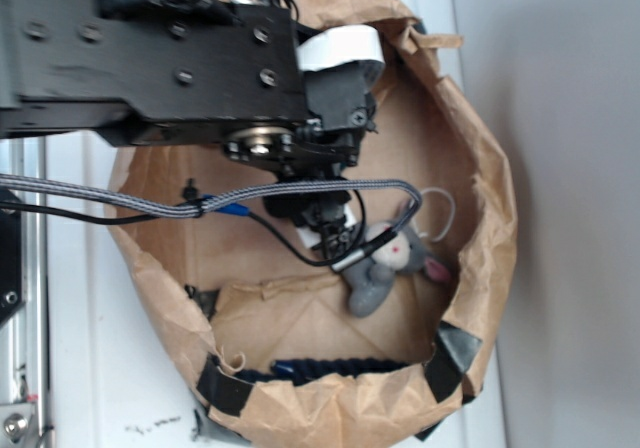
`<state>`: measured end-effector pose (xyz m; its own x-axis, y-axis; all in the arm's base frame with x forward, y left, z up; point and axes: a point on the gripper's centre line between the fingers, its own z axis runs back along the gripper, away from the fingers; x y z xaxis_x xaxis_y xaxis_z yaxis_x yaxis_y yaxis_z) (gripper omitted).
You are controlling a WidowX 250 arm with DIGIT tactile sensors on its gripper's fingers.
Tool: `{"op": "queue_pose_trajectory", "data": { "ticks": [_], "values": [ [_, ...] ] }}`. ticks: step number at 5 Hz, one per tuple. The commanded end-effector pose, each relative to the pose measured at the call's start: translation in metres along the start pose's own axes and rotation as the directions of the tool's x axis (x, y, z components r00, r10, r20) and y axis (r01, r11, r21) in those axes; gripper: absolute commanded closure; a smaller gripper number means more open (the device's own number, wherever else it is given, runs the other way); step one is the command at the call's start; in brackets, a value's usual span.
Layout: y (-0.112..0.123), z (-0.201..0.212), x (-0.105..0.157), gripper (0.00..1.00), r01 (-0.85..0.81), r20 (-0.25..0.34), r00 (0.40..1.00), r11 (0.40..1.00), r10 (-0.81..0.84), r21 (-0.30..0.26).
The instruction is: Grab the plastic pickle.
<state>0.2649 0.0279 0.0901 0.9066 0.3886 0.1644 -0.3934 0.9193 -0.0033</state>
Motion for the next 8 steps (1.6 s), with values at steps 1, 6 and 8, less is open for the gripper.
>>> {"op": "queue_pose_trajectory", "data": {
  "ticks": [1,6,8],
  "values": [
    [0.031,-0.004,0.017,0.0,-0.061,0.041,0.997,0.997,0.063,-0.05],
    [-0.001,-0.05,-0.011,0.0,-0.209,0.001,0.978,0.978,0.209,-0.022],
    [-0.008,-0.075,-0.013,1.0,-0.227,0.057,0.973,0.974,0.225,0.024]
  ]
}}
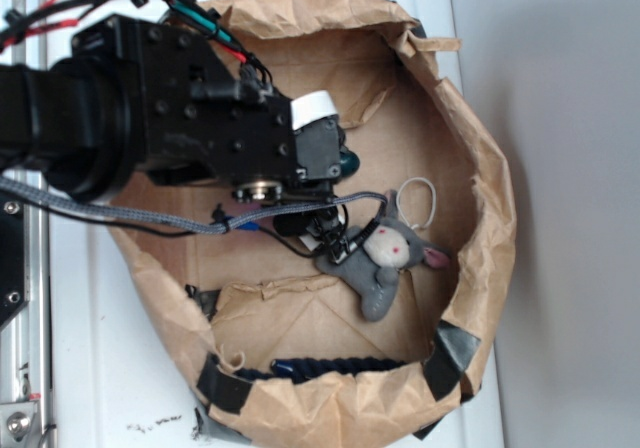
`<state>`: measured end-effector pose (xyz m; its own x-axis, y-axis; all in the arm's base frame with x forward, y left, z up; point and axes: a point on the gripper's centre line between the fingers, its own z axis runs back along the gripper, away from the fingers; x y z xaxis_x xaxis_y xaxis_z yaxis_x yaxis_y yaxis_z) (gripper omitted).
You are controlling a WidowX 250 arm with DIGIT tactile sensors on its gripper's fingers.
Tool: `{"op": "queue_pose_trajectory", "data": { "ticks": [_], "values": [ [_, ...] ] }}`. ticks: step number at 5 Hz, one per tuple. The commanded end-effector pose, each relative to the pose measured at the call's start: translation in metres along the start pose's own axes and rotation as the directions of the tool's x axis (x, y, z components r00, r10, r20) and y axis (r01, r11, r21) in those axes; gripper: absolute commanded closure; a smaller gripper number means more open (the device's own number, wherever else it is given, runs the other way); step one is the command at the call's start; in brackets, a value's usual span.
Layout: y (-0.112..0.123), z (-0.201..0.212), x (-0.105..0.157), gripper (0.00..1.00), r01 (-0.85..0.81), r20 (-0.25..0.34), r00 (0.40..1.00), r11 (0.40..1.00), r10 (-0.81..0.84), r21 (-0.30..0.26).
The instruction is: Grab the plastic pickle.
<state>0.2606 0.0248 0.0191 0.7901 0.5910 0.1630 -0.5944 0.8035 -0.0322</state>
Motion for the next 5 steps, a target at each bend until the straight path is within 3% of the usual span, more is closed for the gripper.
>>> {"op": "queue_pose_trajectory", "data": {
  "ticks": [1,2,3,4,5],
  "values": [
    [-0.013,-0.005,0.001,1.0,0.014,0.076,0.997,1.0,-0.015,0.009],
    [-0.011,0.005,0.002,1.0,0.053,0.09,0.995,0.999,-0.052,-0.009],
    [0.003,0.054,0.004,1.0,0.125,0.047,0.991,0.991,-0.123,-0.046],
    [0.003,0.106,0.005,1.0,0.138,0.011,0.99,0.99,-0.139,0.015],
    [-0.004,0.143,-0.003,1.0,0.184,0.045,0.981,0.982,-0.186,0.049]
  ]
}}
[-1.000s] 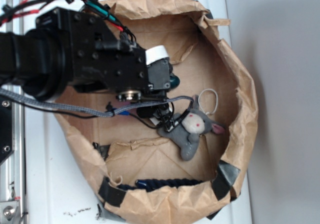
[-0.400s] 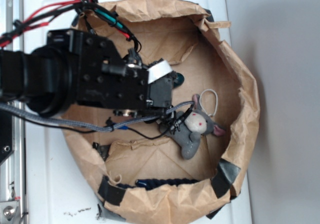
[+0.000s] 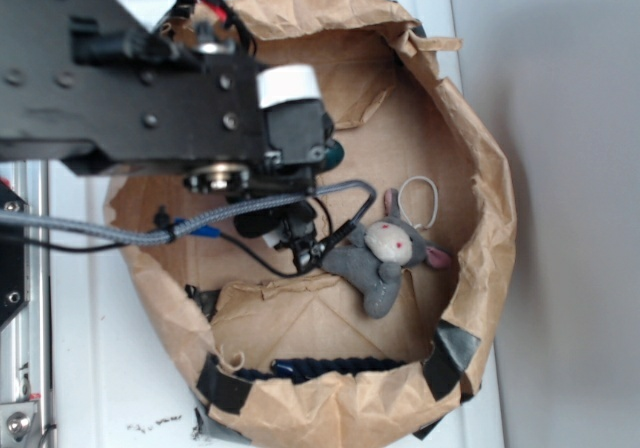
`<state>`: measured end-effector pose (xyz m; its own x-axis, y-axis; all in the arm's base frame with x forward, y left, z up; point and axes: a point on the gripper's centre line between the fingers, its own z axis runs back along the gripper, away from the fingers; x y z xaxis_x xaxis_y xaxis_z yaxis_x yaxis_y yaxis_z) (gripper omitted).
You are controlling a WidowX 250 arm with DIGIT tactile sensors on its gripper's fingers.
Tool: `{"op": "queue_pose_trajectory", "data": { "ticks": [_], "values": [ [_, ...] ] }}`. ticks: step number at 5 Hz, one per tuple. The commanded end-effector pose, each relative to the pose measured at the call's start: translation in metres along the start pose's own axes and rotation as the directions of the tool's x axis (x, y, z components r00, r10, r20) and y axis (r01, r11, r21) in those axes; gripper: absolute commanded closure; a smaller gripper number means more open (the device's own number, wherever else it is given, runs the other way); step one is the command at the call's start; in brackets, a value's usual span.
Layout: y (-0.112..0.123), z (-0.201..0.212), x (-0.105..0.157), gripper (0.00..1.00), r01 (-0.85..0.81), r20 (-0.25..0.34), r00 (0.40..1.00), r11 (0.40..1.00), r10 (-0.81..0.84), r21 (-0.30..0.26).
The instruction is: Grab the plastic pickle.
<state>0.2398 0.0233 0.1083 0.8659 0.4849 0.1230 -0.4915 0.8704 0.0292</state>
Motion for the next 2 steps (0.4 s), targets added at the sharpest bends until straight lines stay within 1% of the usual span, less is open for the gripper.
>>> {"op": "queue_pose_trajectory", "data": {
  "ticks": [1,2],
  "values": [
    [-0.0109,0.0589,-0.0068,1.0,0.089,0.101,0.991,0.996,-0.089,0.011],
    [-0.0107,0.0552,-0.0124,1.0,0.115,0.135,0.983,0.992,-0.121,0.051]
  ]
}}
